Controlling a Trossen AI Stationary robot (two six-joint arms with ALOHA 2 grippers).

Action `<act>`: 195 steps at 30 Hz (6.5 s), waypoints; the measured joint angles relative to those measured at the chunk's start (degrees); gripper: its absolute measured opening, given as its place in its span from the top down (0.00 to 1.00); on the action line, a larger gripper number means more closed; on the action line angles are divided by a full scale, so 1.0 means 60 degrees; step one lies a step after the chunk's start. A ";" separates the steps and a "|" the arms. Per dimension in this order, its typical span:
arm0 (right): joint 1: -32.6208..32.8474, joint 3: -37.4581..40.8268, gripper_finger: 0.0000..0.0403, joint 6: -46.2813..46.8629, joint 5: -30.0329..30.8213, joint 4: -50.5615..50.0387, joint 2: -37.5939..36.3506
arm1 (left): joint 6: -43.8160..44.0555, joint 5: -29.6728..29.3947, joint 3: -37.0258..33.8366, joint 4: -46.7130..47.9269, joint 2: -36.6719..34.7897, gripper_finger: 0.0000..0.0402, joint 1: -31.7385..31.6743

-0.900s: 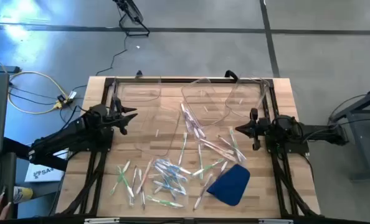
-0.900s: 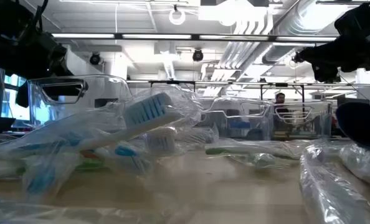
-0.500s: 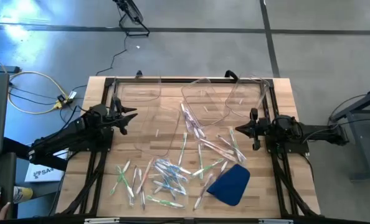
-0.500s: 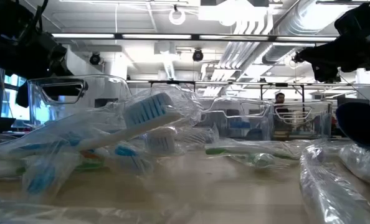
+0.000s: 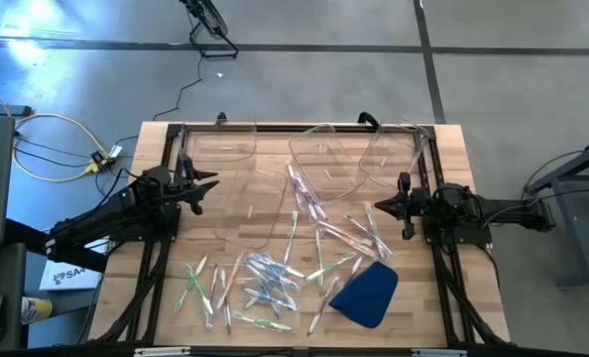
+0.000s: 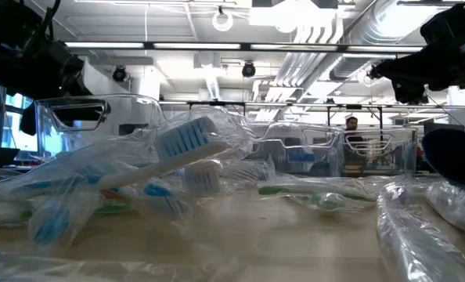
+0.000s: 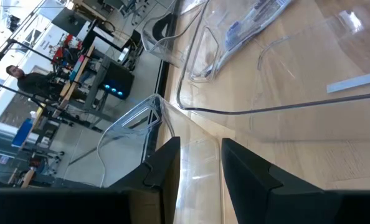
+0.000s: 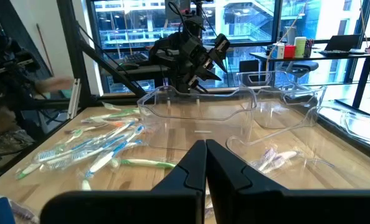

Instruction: Pick & Place Toothbrushes

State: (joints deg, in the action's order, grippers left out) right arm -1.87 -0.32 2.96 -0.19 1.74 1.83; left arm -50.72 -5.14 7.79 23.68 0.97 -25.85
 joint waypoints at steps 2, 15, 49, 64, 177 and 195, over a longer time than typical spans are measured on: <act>0.0000 0.0000 0.99 0.0002 -0.0001 0.0000 0.0000 | 0.0000 -0.0002 0.0000 0.0003 0.0000 0.72 0.0000; -0.0003 0.0003 0.99 0.0001 -0.0004 0.0000 0.0000 | 0.0001 0.0002 0.0000 0.0002 0.0001 0.72 -0.0004; 0.0000 0.0004 0.99 0.0001 -0.0003 -0.0001 0.0003 | 0.0001 0.0002 0.0000 0.0002 0.0000 0.72 -0.0004; -0.0003 0.0000 0.99 -0.0342 0.0089 0.0046 0.0000 | -0.0066 -0.0001 0.0000 0.0000 0.0002 0.72 0.0000; 0.0015 -0.1499 0.99 0.3375 0.1958 -0.0686 0.1567 | 0.5245 0.2344 0.0004 -0.1199 0.0000 0.88 0.0000; 0.1873 -0.6006 0.99 0.5288 0.4989 -0.4424 0.6779 | 0.5245 0.2348 0.0004 -0.1173 0.0000 0.88 -0.0003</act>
State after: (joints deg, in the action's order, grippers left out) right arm 9.37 -36.36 34.69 29.75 -24.81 42.50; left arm -19.25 8.95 7.81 16.64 0.97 -25.87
